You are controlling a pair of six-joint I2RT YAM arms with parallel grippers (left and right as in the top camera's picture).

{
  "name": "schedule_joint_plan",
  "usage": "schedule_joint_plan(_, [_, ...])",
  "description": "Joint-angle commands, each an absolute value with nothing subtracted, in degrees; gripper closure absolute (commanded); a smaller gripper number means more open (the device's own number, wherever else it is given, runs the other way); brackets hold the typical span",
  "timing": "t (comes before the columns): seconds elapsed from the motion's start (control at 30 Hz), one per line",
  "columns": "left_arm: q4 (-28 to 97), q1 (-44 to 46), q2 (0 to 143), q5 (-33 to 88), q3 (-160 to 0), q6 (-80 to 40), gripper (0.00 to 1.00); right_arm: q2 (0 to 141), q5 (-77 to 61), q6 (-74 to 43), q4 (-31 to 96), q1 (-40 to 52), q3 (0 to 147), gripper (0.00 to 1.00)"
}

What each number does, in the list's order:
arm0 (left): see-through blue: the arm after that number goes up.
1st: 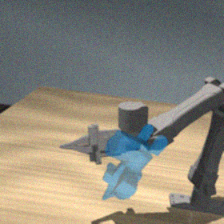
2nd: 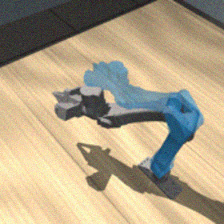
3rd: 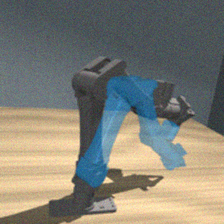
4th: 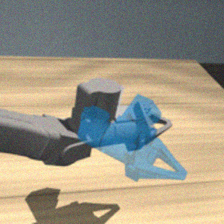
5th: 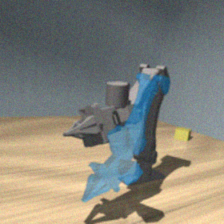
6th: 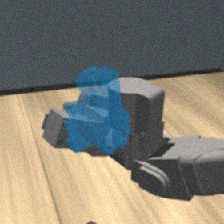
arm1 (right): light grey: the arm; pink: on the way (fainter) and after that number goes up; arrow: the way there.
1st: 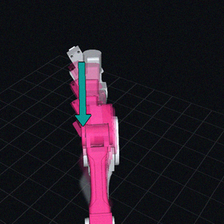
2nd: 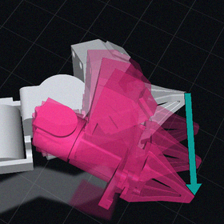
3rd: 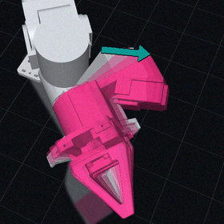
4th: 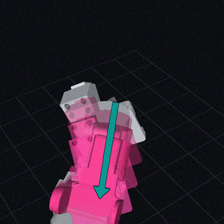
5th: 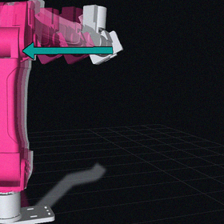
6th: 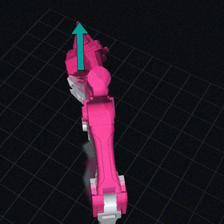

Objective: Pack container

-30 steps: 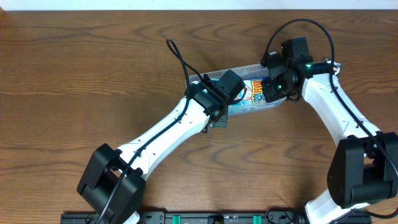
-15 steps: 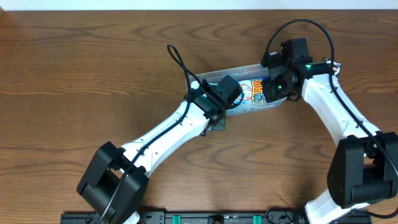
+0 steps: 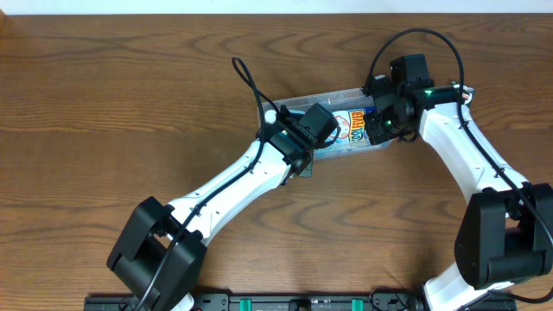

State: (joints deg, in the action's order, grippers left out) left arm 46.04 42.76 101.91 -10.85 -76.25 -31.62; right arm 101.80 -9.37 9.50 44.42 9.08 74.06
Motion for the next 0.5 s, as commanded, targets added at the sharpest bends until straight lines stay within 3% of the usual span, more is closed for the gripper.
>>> schedule_joint_plan(0.0, [45.95, 41.58, 102.72, -12.75, -76.03, -31.46, 0.94, 102.39, -9.26, 9.69, 44.66, 9.3, 73.71, 0.99])
schedule_joint_plan(0.47, [45.74, 37.89, 102.72, -12.71, -76.03, -30.39, 0.93, 102.39, -9.93, 9.26, 45.67, 9.41, 73.71, 0.99])
